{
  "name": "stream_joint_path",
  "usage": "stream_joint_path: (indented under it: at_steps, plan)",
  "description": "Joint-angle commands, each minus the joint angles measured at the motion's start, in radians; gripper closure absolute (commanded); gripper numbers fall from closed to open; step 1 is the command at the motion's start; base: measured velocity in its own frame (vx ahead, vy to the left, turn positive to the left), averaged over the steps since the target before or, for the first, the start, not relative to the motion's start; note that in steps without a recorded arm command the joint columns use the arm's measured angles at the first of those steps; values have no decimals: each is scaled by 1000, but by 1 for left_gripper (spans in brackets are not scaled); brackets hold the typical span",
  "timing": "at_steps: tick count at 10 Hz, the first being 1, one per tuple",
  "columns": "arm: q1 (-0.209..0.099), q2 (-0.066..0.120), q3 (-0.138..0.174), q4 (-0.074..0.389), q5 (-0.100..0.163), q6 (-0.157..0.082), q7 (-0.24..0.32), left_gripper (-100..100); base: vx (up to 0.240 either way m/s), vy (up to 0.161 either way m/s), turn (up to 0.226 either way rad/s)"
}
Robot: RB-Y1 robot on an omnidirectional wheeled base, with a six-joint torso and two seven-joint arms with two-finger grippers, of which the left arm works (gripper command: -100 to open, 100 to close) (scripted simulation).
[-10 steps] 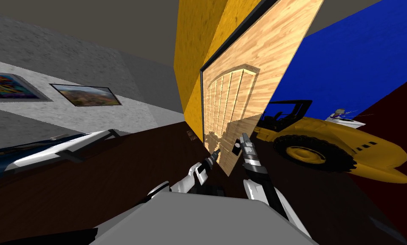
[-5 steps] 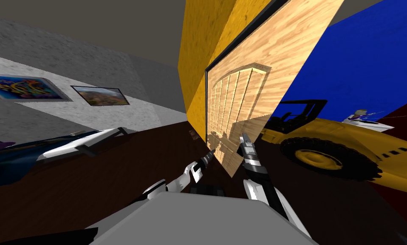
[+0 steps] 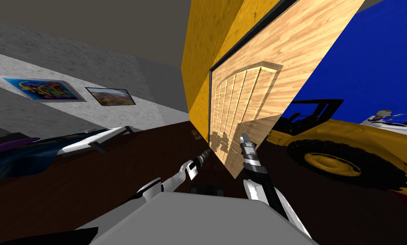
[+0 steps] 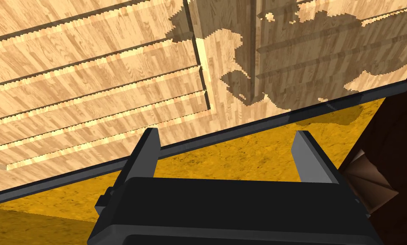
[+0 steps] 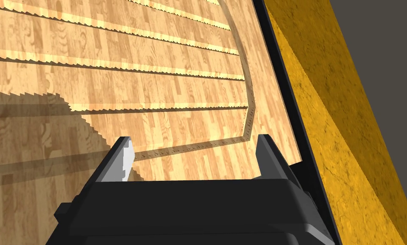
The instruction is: Pull the door open
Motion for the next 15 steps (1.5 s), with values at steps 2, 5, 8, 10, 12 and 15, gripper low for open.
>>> stream_joint_path:
  at_steps: [2,5,8,10,12,15]
  plan:
    - [-28,30,-6,0,21,-17,39,-100,-1,26,-128]
    - [-49,28,-17,-20,35,-33,77,-100,-7,-152,-135]
    - [-64,20,-28,-37,45,-45,106,-100,38,-204,-116]
    - [-71,15,-34,-47,50,-52,122,-100,33,-220,-50]
    - [-78,11,-38,-54,54,-57,135,-100,48,-217,-70]
    - [-86,4,-45,-65,59,-64,152,-100,50,-199,-23]
